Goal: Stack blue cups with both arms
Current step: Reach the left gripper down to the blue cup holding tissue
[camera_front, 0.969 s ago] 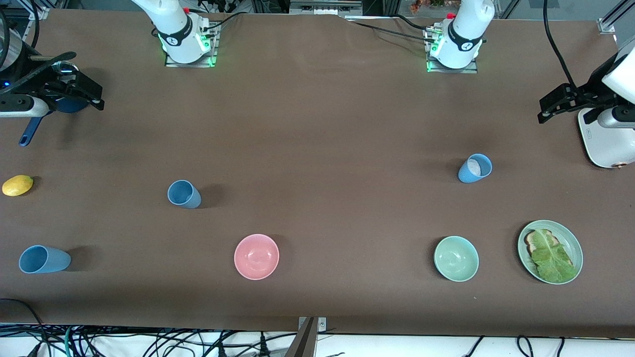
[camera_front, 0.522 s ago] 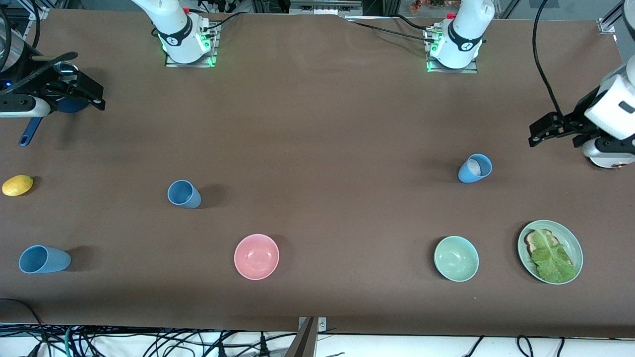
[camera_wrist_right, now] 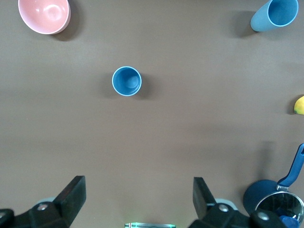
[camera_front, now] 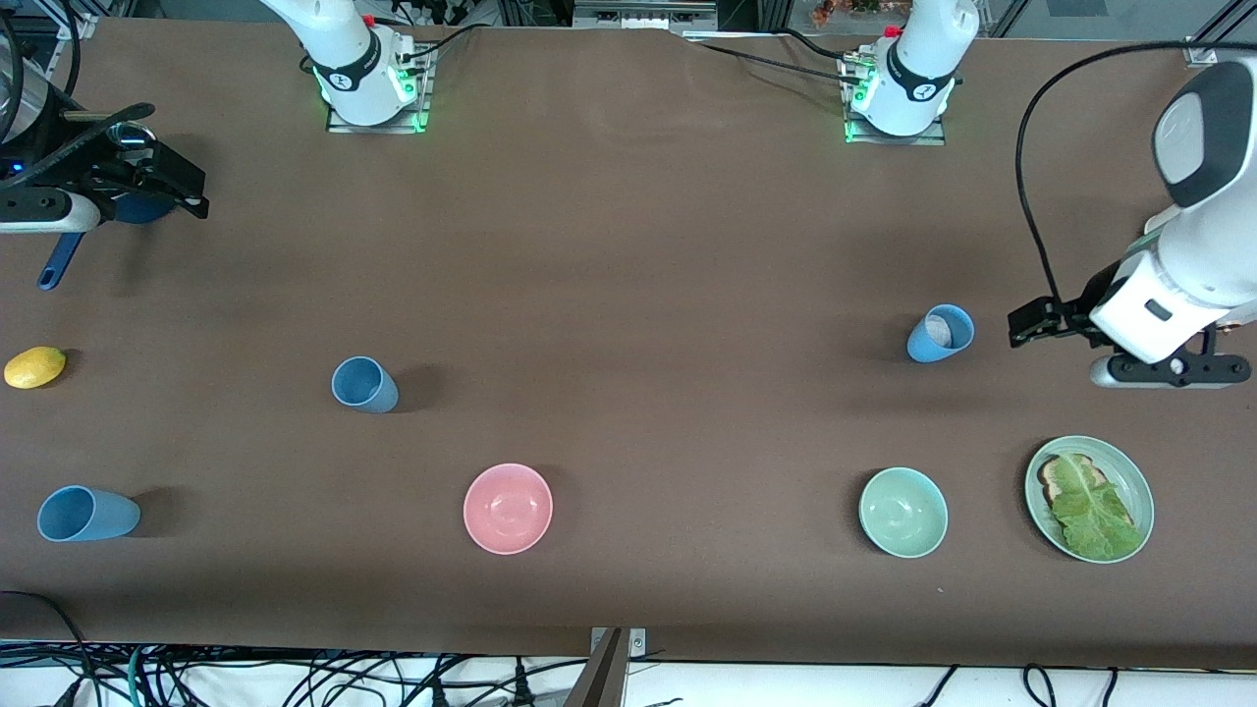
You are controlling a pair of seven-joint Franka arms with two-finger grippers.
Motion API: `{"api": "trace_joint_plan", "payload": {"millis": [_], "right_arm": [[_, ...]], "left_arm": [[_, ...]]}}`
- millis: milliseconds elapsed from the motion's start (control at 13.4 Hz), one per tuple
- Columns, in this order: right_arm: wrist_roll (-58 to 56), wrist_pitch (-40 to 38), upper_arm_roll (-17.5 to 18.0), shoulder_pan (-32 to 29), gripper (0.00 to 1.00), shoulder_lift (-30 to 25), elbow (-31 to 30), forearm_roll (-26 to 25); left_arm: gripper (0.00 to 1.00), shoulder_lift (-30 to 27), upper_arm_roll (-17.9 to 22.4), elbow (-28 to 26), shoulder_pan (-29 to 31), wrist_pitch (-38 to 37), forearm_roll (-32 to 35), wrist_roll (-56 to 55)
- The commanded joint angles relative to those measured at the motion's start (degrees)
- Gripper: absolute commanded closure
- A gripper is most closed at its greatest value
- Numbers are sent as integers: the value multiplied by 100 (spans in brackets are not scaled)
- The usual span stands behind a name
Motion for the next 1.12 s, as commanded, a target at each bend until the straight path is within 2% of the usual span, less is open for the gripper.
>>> {"api": "trace_joint_plan", "payload": {"millis": [0, 224, 671, 1043], "right_arm": [[-81, -65, 6, -5, 0, -23, 14, 49], [-73, -73, -3, 4, 0, 29, 6, 49], [-90, -126, -3, -5, 0, -14, -3, -12], [-81, -100, -12, -5, 0, 82, -3, -21]], "left_arm": [[0, -46, -38, -517, 47, 563, -76, -59], [0, -28, -29, -895, 56, 984, -76, -59], [0, -46, -29, -2064, 47, 2514, -76, -86], [0, 77, -29, -2312, 56, 2919, -67, -86]]}}
